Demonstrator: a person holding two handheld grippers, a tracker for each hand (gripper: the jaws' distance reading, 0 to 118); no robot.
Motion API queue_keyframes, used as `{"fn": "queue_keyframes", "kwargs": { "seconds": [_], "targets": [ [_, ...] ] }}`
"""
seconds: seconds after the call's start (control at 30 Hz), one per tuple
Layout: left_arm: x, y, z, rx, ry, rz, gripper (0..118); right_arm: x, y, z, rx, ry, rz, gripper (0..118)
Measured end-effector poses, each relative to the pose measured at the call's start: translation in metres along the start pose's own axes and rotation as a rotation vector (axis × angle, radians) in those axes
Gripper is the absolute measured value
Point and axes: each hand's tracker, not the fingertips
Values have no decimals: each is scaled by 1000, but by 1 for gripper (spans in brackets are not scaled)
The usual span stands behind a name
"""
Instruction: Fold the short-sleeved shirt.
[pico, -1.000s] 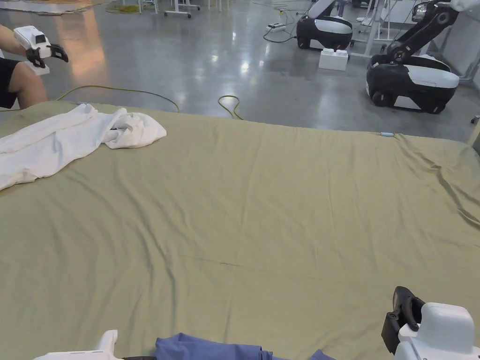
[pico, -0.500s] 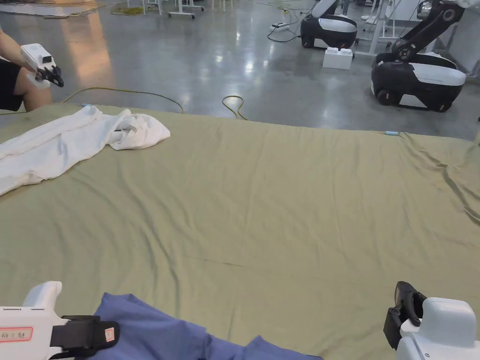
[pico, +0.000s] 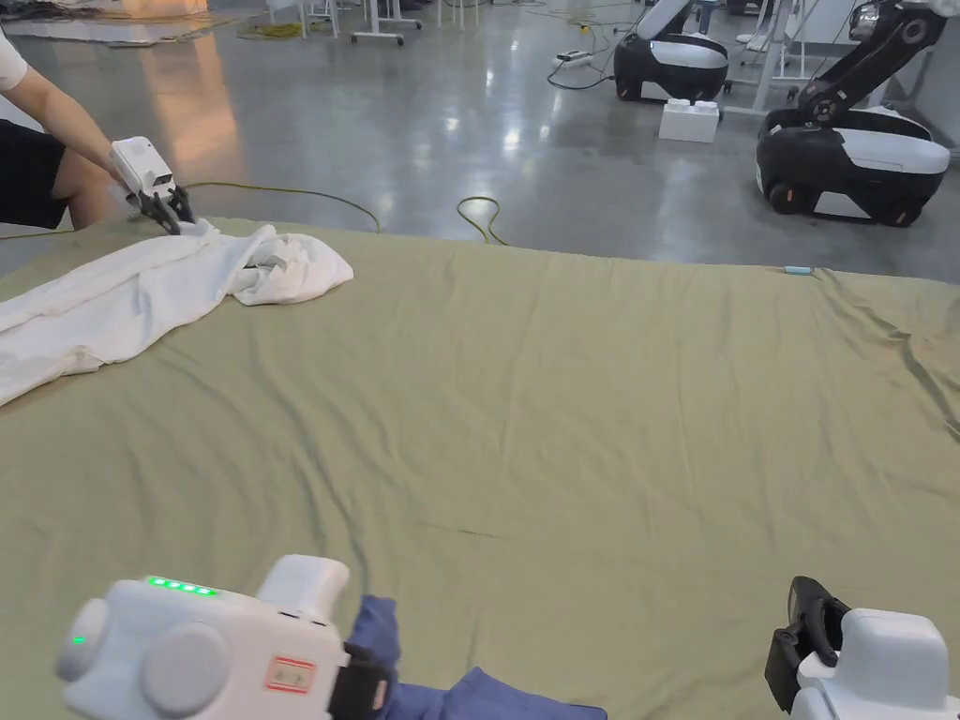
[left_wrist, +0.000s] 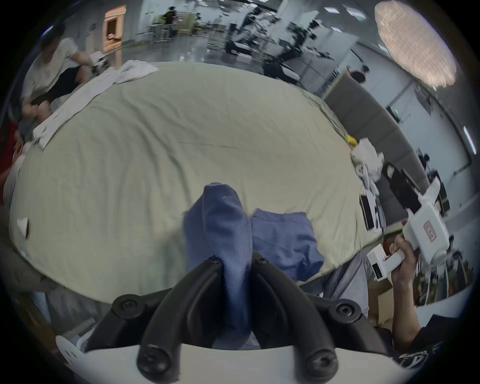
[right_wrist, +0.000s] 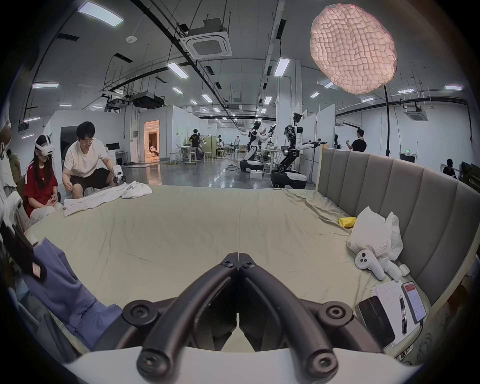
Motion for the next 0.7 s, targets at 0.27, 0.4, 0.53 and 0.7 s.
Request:
{"fn": "queue_keyframes", "kwargs": {
  "seconds": [0.27,0.4,0.53,0.7],
  "targets": [
    [56,4,-90,-103,-4,-19,16,10,-2,4,-3,-23,-10,0],
    [78,0,-116,-129,31,-22,16,15,-2,7,-6,-33,-9,0],
    [84,-3,-123,-125,47,2,16,18,-3,7,-11,-44,-10,0],
    [82,1,-113,-106,-8,26,16,19,-4,7,-16,-45,-8,0]
  ]
}}
